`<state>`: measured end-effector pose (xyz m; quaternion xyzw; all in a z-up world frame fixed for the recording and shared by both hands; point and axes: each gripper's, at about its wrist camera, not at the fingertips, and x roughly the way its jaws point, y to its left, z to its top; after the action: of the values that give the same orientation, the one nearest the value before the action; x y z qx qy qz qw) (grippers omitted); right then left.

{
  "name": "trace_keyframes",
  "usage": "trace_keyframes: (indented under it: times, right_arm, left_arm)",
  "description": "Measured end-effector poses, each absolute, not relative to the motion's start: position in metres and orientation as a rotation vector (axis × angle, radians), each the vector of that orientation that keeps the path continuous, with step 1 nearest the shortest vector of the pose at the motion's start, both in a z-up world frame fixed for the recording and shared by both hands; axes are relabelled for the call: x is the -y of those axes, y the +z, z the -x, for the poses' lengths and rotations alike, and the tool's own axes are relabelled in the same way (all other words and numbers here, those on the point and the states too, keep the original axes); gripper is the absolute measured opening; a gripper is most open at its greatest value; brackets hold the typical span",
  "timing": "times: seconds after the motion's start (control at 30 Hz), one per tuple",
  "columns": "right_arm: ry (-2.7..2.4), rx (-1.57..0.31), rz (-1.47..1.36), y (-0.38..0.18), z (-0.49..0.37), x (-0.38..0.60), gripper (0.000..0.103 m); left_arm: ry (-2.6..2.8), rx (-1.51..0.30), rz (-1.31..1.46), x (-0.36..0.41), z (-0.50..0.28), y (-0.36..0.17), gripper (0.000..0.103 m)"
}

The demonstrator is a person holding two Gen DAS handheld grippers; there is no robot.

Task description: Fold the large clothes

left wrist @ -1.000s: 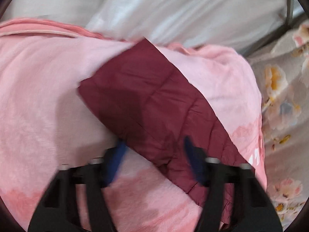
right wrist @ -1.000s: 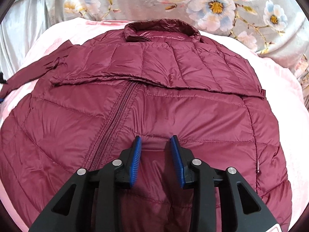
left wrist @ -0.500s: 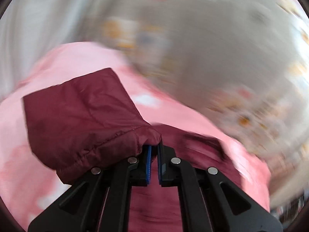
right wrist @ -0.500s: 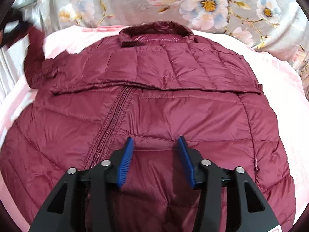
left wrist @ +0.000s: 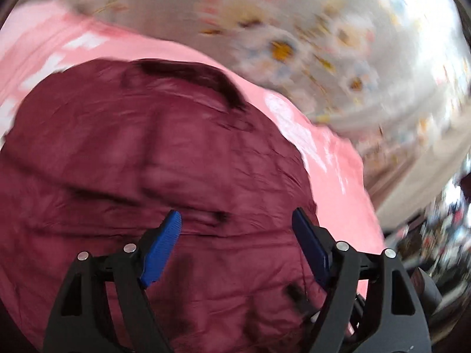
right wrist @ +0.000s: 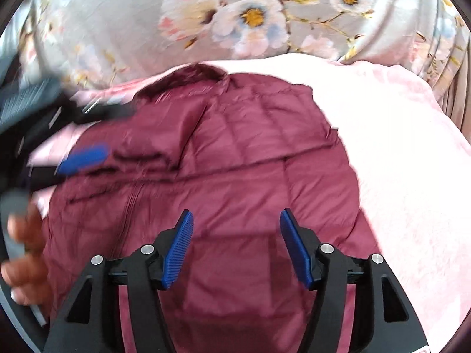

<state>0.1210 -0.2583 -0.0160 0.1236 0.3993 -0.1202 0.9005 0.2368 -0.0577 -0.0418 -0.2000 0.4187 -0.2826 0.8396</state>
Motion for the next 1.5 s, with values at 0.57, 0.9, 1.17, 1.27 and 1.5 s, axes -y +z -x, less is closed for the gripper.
trace_keyframes:
  times: [0.57,0.9,1.17,1.27,1.5]
  right_arm:
    - [-0.185,-0.819,0.116,-0.032,-0.268,0.173,0.064]
    - [-0.470,-0.802,-0.571,-0.014,-0.179,0.350,0.068]
    - [-0.301,-0.883,-0.519,-0.025,-0.234,0.329,0.053]
    - [-0.255,-0.961,-0.478,-0.037,-0.252,0.320,0.007]
    - [-0.167,-0.689,-0.441,0.039,-0.207,0.310,0.003]
  left_arm:
    - [-0.079,-0.951,0.564,-0.091,-0.331,-0.109,0.068]
    - [-0.081,-0.949,0.621,-0.096,-0.328,-0.106,0.069]
    - [-0.086,-0.959,0.781,-0.111,-0.334,-0.103,0.041]
    - [-0.084,-0.964,0.791,-0.119,-0.336,-0.104,0.015]
    - [-0.139,-0.877,0.729,-0.128,-0.305,-0.079,0.002]
